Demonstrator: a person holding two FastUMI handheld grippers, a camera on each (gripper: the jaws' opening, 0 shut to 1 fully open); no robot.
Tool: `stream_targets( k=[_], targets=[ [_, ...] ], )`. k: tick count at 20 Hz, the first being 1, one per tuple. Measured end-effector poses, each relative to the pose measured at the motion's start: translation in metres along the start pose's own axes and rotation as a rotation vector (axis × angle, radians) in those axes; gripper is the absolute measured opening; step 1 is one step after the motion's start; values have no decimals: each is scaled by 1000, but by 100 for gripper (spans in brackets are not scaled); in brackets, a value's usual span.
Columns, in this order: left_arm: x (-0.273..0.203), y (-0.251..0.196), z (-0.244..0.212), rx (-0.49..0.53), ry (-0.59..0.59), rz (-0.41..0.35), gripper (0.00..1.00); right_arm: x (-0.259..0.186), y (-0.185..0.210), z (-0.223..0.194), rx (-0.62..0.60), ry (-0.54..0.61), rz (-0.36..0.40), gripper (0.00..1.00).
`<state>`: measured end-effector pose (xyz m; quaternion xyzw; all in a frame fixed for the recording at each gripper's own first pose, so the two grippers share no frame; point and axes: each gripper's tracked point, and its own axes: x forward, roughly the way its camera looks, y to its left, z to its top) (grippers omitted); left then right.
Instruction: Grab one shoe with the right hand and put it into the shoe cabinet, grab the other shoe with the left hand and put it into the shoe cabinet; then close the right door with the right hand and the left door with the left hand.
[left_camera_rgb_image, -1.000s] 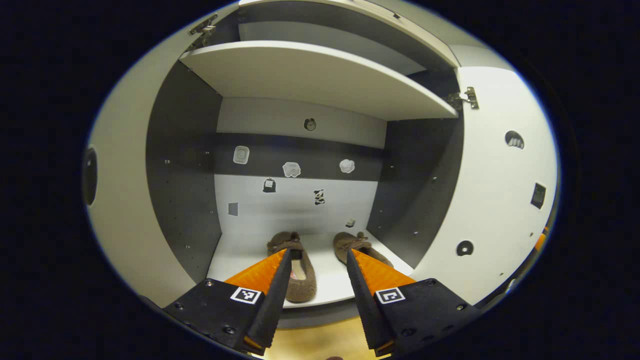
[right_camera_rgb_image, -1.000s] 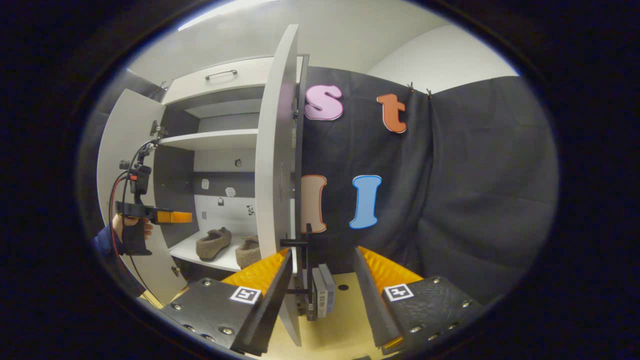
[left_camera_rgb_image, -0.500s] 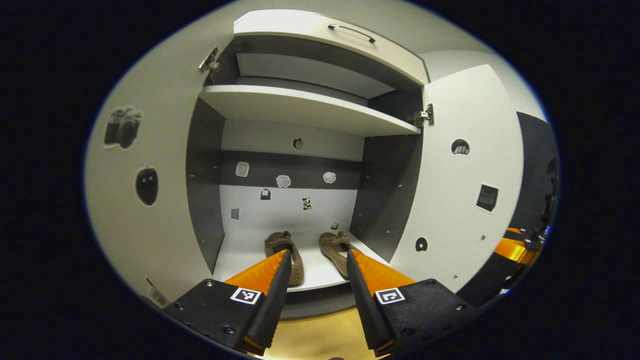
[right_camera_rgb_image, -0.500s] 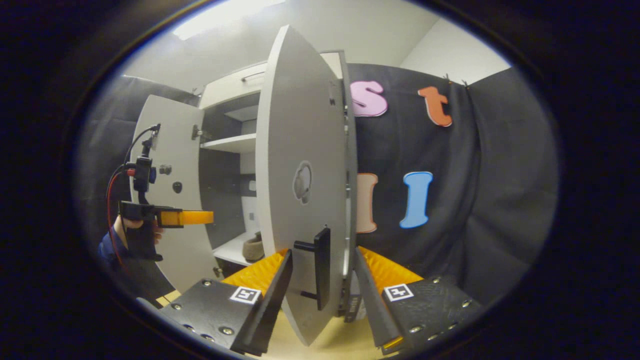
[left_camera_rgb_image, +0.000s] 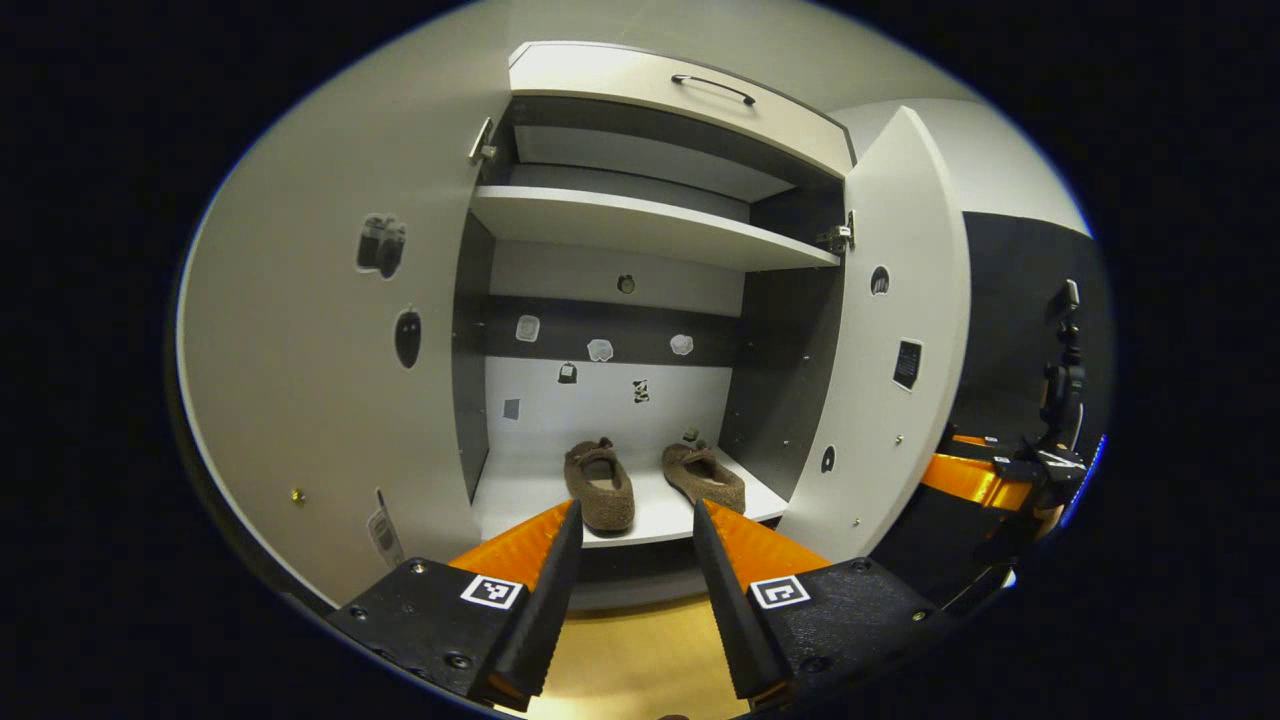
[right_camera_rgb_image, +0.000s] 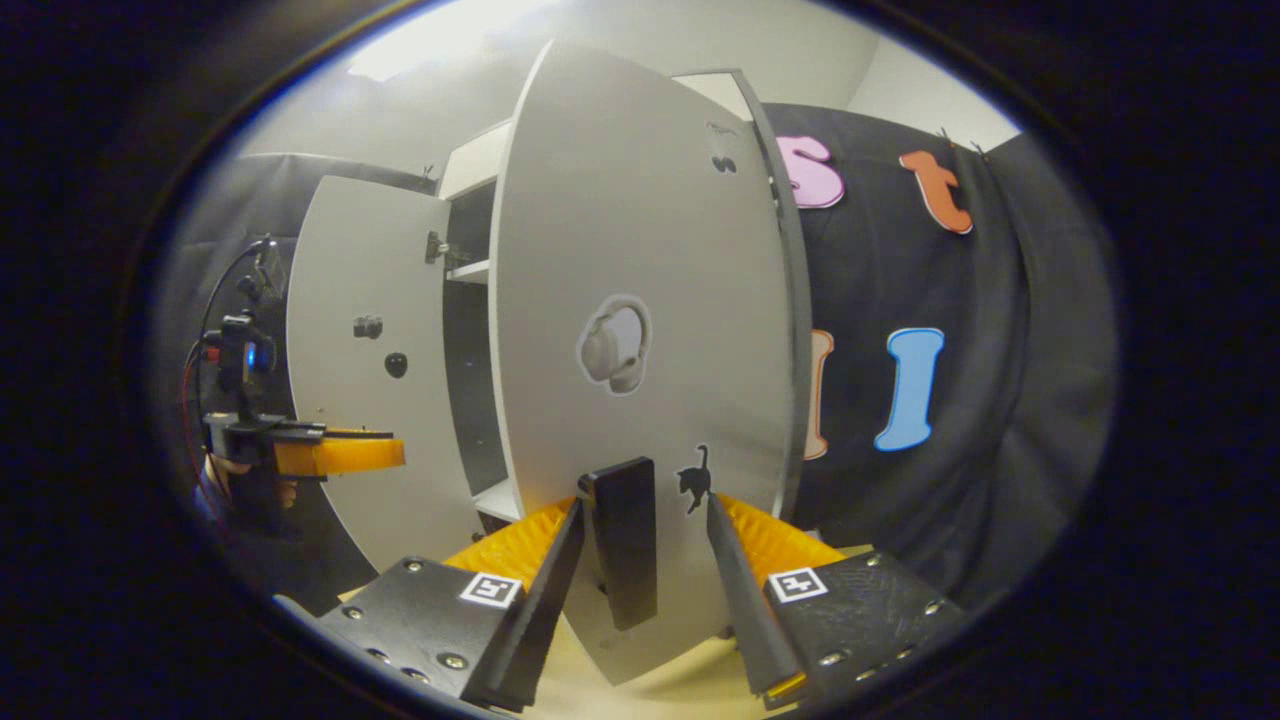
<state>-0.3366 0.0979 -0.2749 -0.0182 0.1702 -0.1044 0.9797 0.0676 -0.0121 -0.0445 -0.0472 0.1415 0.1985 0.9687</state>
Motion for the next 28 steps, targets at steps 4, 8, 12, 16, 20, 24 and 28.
stream_targets(
  k=[4, 8, 12, 16, 20, 24, 28],
  targets=[
    [-20, 15, -5, -3, -6, 43, 69, 25, 6, 1, 6, 20, 39, 78],
    [-42, 22, -10, -55, -14, 69, 68, 45, 22, 0, 32, 27, 82, 82],
    [-73, 28, -14, -83, -25, 99, 68, 68, 41, -1, 47, 29, 101, 82],
    [-106, 48, -8, -54, -74, 161, 65, 84, 47, -2, 84, 37, 104, 82],
    [-127, 76, -4, -50, -100, 239, 68, 97, 52, -2, 110, 35, 86, 82],
    [-139, 108, -2, -76, -123, 306, 68, 106, 53, -2, 117, 27, 51, 82],
    [-139, 136, -2, -124, -145, 323, 69, 115, 54, 0, 118, 19, 7, 82]
  ],
)
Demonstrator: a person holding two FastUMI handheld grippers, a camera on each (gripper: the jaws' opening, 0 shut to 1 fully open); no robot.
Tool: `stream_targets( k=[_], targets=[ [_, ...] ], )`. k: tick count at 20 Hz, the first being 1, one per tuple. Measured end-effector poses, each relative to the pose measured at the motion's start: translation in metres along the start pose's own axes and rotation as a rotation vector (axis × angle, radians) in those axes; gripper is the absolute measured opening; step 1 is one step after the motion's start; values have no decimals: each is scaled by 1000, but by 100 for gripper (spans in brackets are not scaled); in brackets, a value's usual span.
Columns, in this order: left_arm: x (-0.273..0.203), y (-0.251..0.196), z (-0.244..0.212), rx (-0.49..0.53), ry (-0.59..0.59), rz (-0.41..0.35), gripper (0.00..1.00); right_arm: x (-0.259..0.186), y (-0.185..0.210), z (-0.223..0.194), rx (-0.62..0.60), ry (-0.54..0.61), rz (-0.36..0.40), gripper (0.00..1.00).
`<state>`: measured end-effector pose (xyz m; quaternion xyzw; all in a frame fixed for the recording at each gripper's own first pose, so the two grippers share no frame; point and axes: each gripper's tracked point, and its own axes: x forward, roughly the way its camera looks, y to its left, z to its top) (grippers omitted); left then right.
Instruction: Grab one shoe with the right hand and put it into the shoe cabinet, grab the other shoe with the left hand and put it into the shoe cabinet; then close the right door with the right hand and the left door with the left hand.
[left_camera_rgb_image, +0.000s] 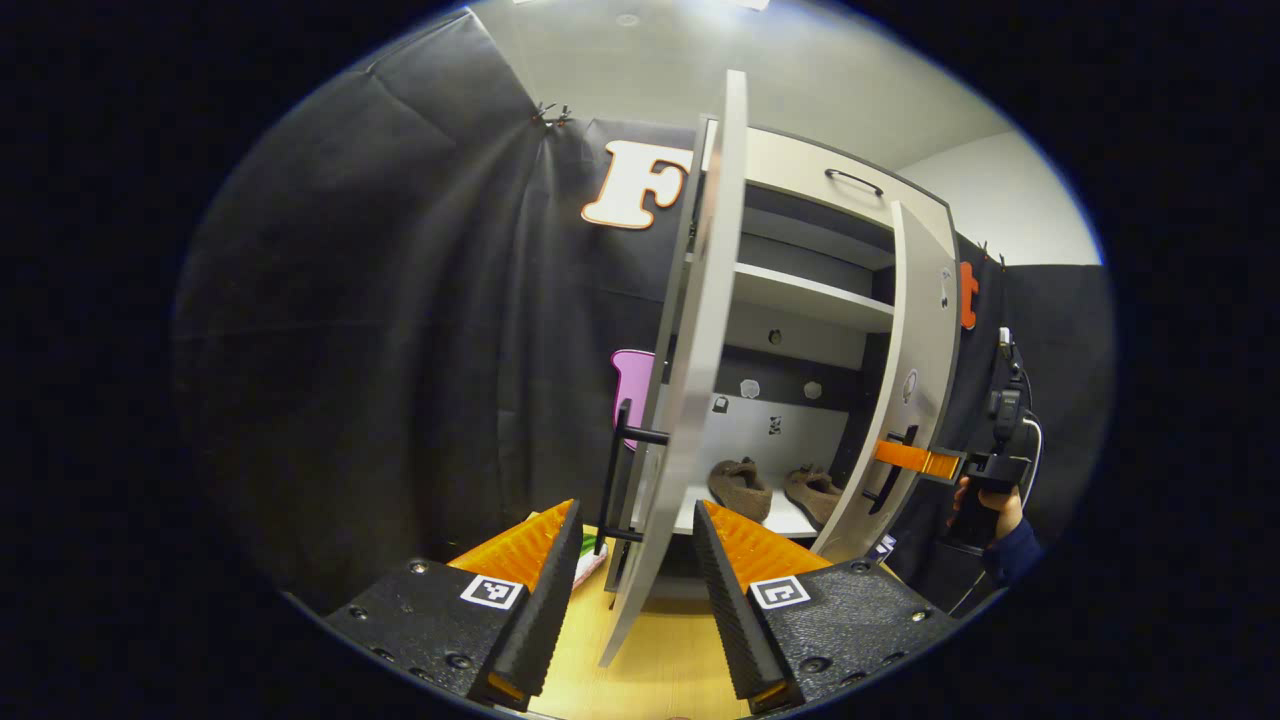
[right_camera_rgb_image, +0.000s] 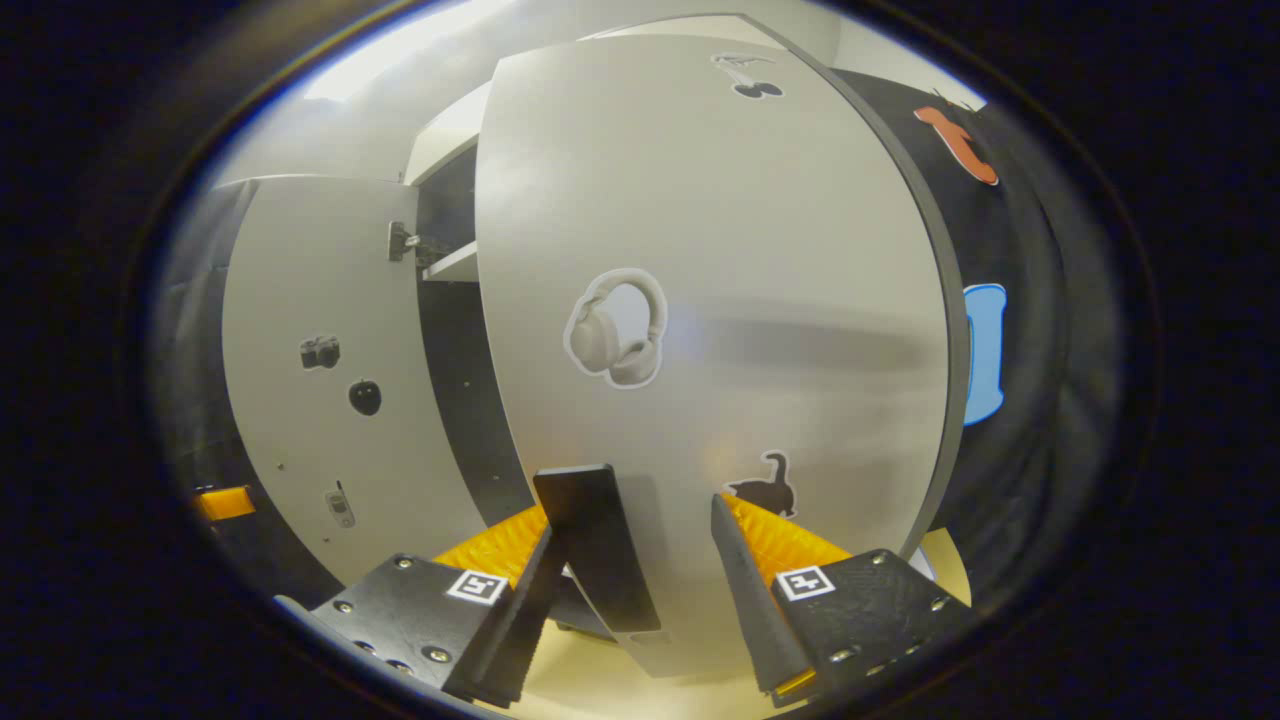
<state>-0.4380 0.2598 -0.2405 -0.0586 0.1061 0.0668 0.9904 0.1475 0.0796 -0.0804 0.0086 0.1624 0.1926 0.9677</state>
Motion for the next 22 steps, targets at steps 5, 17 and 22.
stream_targets(
  k=[5, 17, 22],
  targets=[
    [13, 16, 0, -33, -6, -22, 65, 8, 1, 0, -18, -9, -54, 82],
    [50, 19, -8, -41, 24, -204, 72, 18, -1, -5, -41, -36, -166, 84],
    [59, 23, -13, -26, 34, -232, 68, 19, 0, -7, -52, -44, -193, 83]
  ],
)
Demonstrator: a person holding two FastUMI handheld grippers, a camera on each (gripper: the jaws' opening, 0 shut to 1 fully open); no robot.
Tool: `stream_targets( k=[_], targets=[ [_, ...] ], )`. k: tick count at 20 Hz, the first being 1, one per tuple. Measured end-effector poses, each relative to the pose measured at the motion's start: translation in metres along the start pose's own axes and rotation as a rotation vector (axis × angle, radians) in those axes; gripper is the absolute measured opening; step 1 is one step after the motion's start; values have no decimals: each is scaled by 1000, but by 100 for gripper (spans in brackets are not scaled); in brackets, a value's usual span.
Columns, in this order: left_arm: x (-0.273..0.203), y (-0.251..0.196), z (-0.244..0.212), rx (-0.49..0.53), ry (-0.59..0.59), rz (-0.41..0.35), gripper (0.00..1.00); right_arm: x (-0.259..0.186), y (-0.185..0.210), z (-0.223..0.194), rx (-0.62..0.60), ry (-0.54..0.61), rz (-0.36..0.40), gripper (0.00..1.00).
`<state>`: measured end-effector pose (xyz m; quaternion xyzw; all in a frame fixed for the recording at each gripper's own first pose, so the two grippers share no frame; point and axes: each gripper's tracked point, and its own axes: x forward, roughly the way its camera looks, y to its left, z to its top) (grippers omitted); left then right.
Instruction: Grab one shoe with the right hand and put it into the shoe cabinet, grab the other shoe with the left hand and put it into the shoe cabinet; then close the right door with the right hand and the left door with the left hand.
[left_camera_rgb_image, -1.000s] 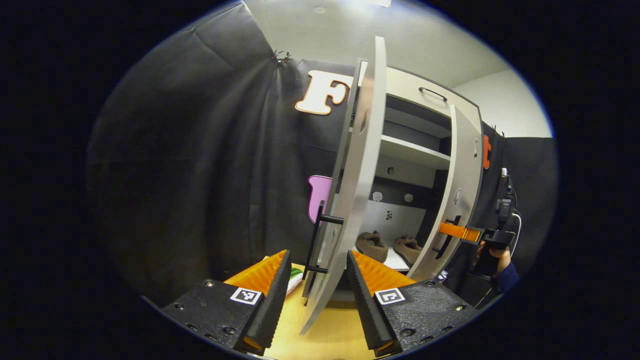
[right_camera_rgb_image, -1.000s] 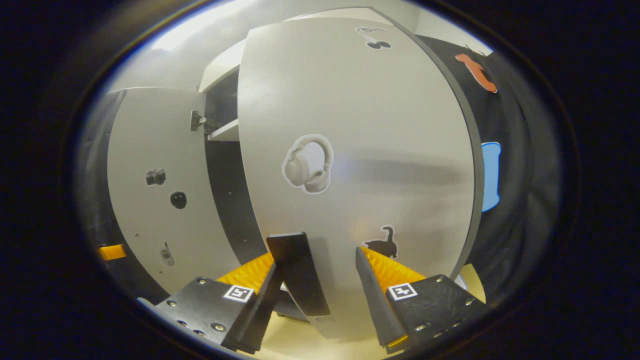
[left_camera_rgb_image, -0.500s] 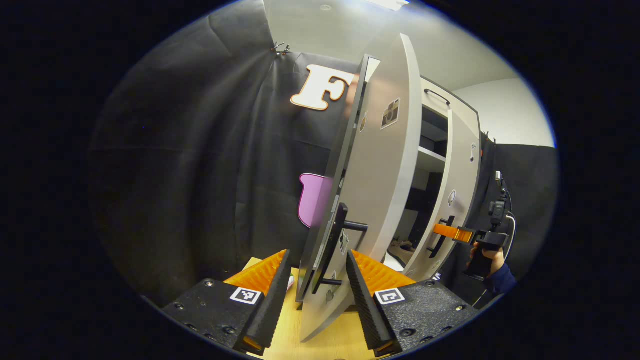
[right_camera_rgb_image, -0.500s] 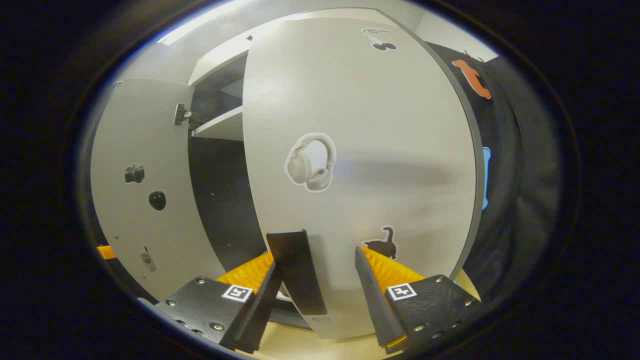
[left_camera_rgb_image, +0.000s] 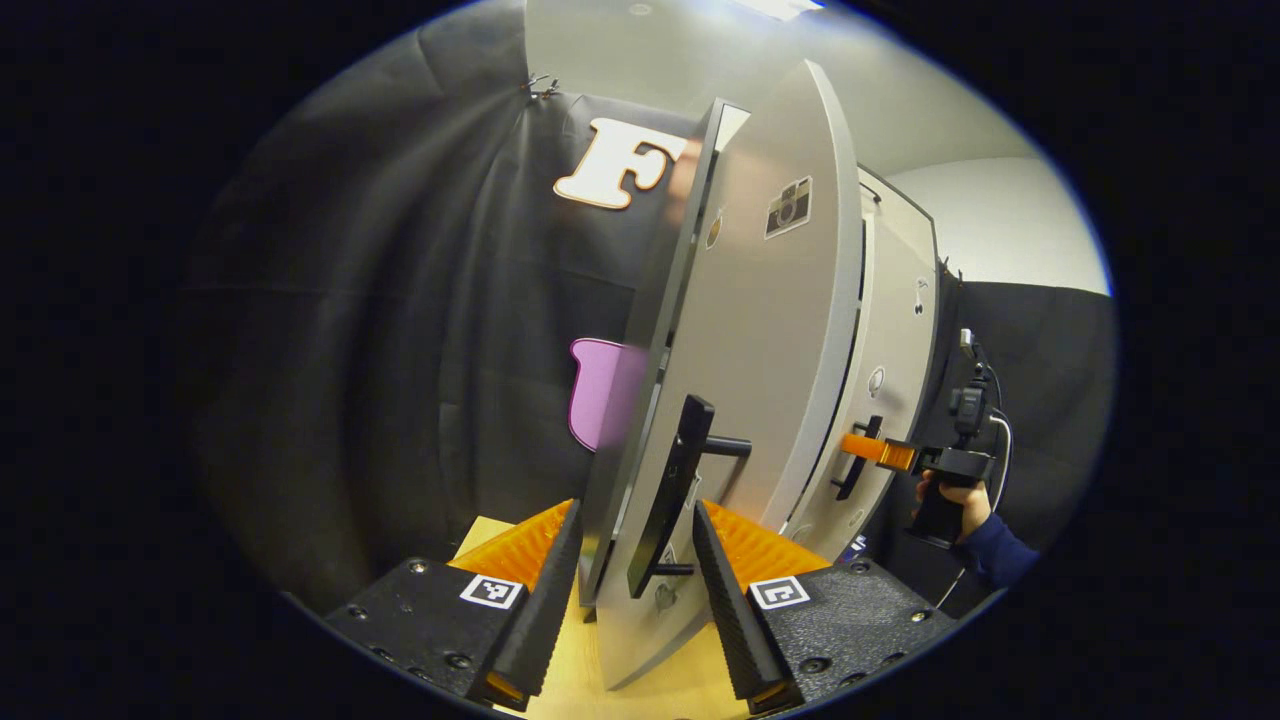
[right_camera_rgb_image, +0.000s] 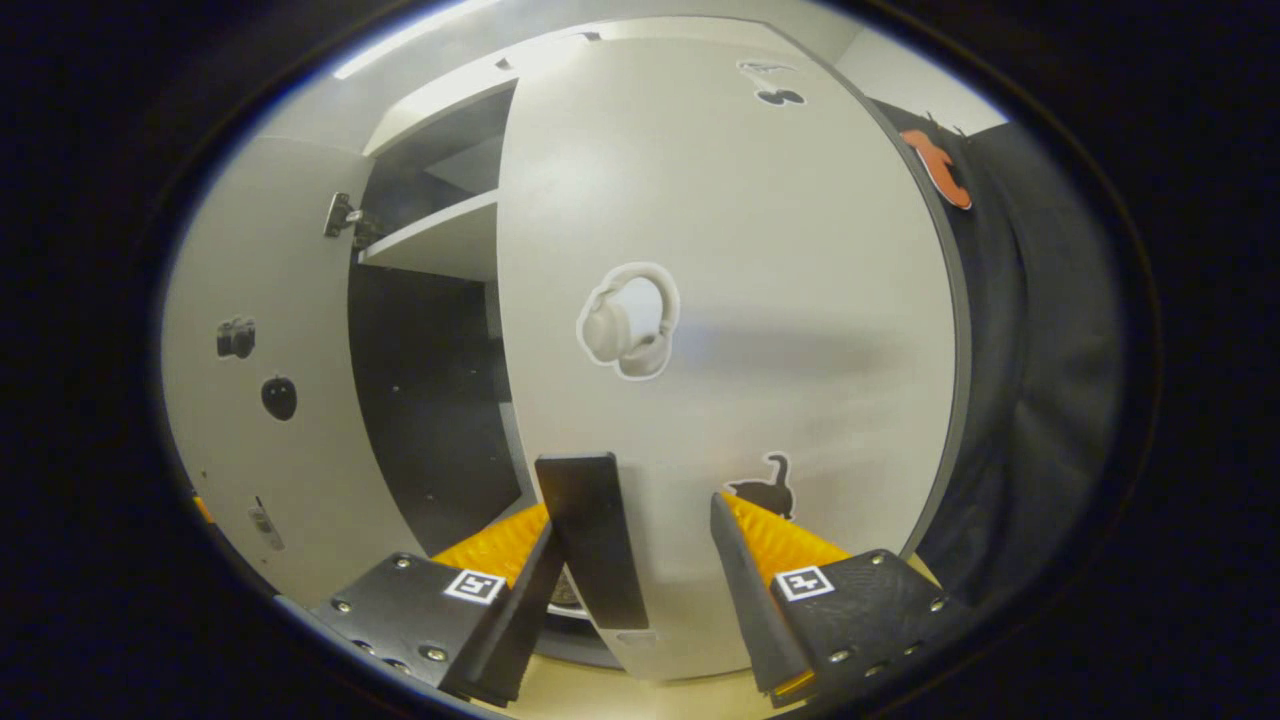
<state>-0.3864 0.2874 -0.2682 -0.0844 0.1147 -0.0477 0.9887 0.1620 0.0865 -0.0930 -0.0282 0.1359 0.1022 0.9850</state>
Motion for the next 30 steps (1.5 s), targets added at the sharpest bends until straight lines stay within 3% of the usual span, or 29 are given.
stream_targets(
  k=[1, 6, 10, 11, 12, 13, 14, 15, 17, 18, 19, 22, 26, 27, 28, 29, 30],
  targets=[
    [1, -1, 0, -3, 3, -7, 65, 1, 0, 0, 0, -2, -5, 83],
    [5, -1, -2, 1, 4, -34, 72, 3, 1, -3, -19, -9, -31, 83],
    [7, -7, -2, -4, 0, -71, 61, 8, 1, -2, -34, -16, -39, 83],
    [8, -8, -2, -4, 0, -77, 66, 8, 1, -2, -36, -15, -39, 84],
    [9, -10, -3, -6, 4, -85, 60, 7, 1, -3, -36, -15, -37, 83],
    [9, -13, -3, -9, 11, -93, 65, 6, 2, -3, -38, -14, -32, 84],
    [9, -14, -4, -6, 14, -95, 56, 5, 2, -4, -35, -5, -25, 84],
    [9, -16, -4, -2, 15, -95, 61, 5, 2, -9, -21, 16, -18, 84],
    [9, -20, -5, 4, 15, -92, 61, 0, 0, -21, 27, 45, 1, 84],
    [10, -24, -6, 4, 13, -94, 68, -6, 1, -25, 51, 50, 12, 84],
    [11, -28, -7, 1, 13, -101, 61, -9, 0, -29, 66, 57, 19, 84],
    [17, -47, -13, -15, 27, -142, 61, -20, -5, -34, 58, 63, 25, 85],
    [26, -65, -15, 41, 19, -150, 61, -39, -18, -30, -1, 32, 9, 85],
    [28, -68, -17, 43, 23, -151, 53, -43, -20, -30, -5, 28, 10, 85],
    [32, -70, -20, 40, 27, -155, 53, -46, -22, -29, -6, 25, 11, 85],
    [34, -72, -20, 35, 28, -161, 68, -49, -23, -28, -8, 22, 13, 85],
    [38, -74, -20, 30, 29, -168, 61, -51, -25, -27, -10, 22, 12, 85]
  ],
)
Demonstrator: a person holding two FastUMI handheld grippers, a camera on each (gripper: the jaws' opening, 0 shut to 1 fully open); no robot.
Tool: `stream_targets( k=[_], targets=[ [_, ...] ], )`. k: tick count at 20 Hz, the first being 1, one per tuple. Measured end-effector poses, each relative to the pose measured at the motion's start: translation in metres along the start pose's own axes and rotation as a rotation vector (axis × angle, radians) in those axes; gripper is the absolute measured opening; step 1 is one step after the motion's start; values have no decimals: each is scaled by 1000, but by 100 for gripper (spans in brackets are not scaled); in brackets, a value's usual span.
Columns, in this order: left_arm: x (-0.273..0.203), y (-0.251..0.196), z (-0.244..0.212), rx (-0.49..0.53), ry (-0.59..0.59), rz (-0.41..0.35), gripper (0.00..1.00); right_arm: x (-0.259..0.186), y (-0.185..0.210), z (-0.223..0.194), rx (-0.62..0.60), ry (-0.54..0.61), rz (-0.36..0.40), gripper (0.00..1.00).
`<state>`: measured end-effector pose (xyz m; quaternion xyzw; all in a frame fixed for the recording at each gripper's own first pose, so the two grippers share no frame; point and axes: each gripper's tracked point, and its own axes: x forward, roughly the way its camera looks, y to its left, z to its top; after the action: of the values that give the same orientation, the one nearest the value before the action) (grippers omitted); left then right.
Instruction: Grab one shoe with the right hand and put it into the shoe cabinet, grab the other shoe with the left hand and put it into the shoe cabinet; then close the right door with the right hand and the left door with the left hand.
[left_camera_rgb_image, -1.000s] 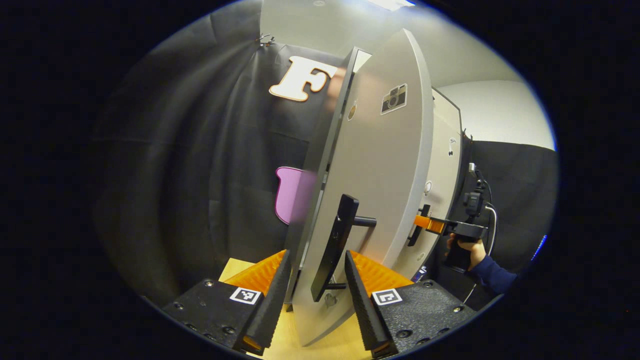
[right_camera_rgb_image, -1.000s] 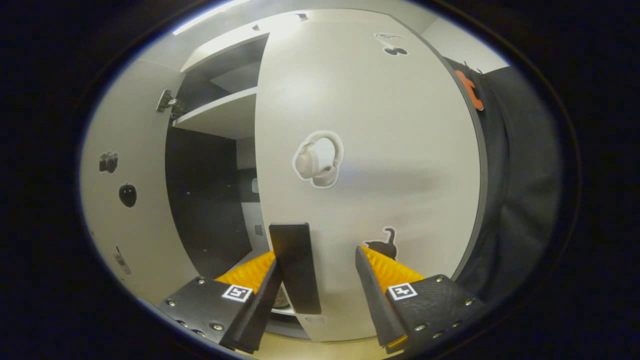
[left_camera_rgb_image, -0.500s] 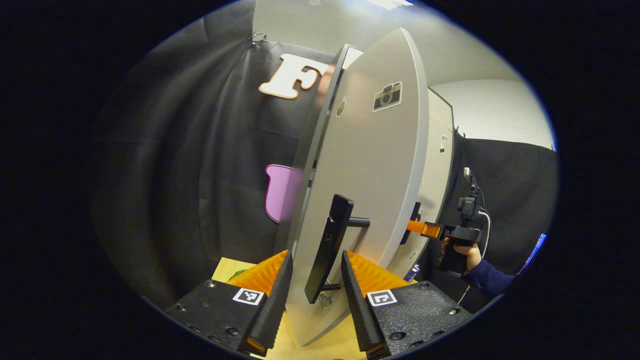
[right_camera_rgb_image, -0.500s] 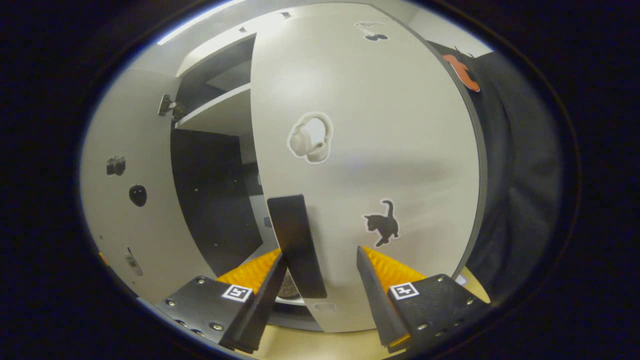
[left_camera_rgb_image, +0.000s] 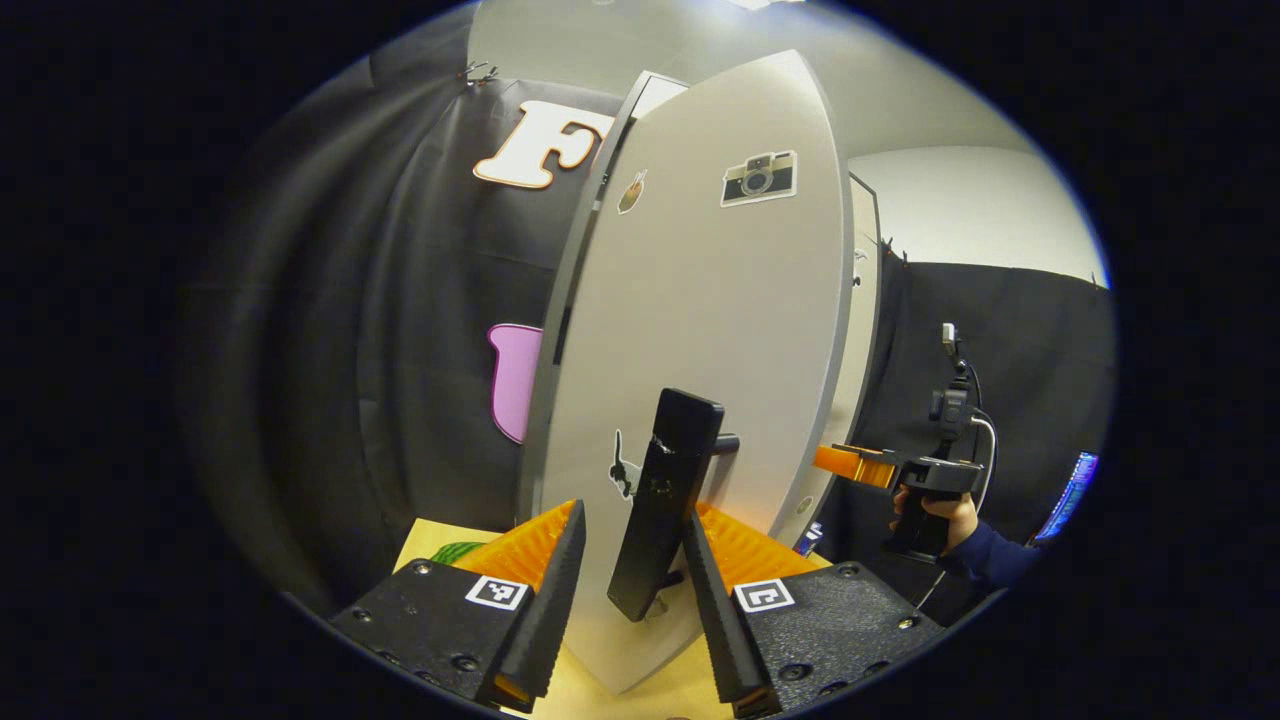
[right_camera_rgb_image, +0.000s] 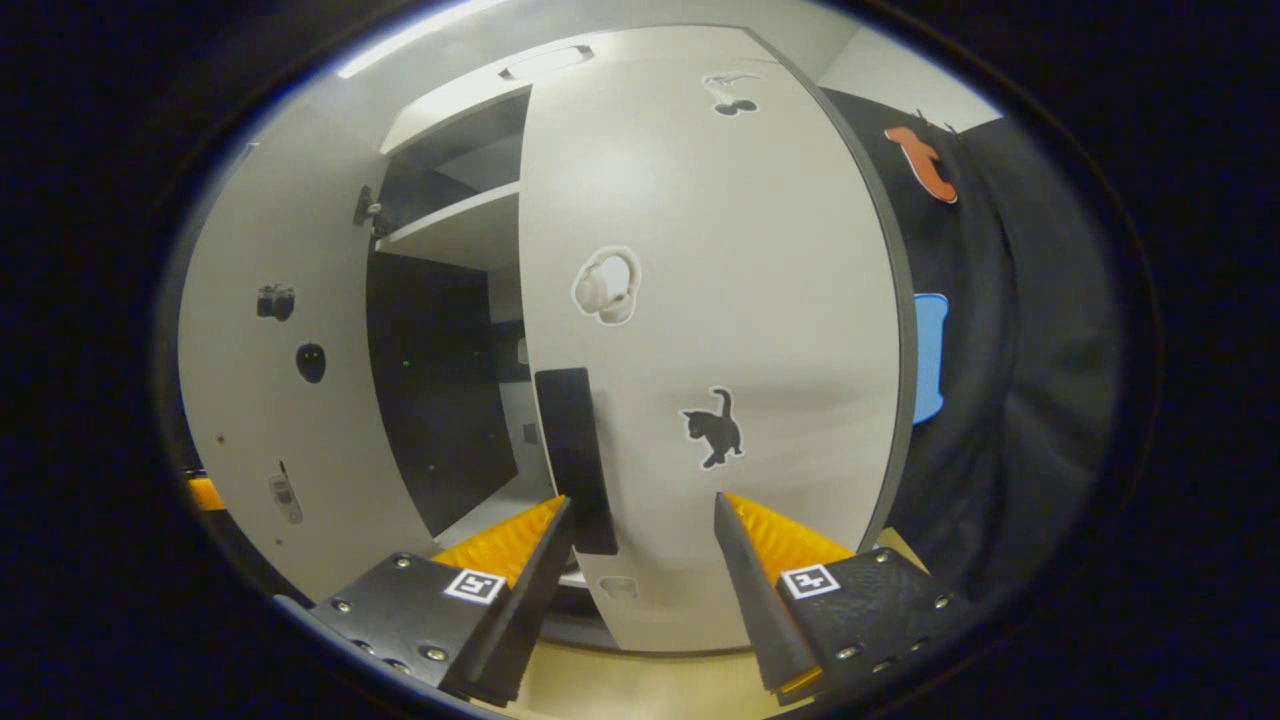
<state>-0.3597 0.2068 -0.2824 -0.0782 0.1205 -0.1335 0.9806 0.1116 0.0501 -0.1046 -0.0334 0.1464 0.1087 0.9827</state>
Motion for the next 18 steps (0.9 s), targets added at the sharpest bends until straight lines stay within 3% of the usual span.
stream_targets(
  k=[3, 4, 5, 7, 8, 9, 11, 13, 18],
  targets=[
    [10, -14, -2, -2, -7, -22, 53, -6, -3, 2, -3, 0, 1, 85],
    [12, -19, -4, 8, -5, -30, 68, -9, -5, 2, -4, 0, 2, 85],
    [15, -24, -4, 23, -7, -36, 61, -11, -6, 3, -8, -1, -1, 85],
    [23, -32, -5, 53, -1, -45, 61, -16, -9, 3, -16, 0, -6, 83],
    [28, -35, -5, 67, 0, -50, 54, -18, -11, 3, -18, 0, -7, 85],
    [33, -39, -6, 81, 4, -54, 61, -21, -12, 3, -21, -2, -8, 85],
    [43, -38, -6, 92, 12, -46, 55, -27, -16, 3, -31, -6, -16, 85],
    [52, -46, -8, 67, 25, -60, 66, -33, -21, 3, -40, -10, -25, 85],
    [79, -71, -15, 31, 35, -81, 66, -51, -46, -1, -49, -12, -73, 85]
  ],
)
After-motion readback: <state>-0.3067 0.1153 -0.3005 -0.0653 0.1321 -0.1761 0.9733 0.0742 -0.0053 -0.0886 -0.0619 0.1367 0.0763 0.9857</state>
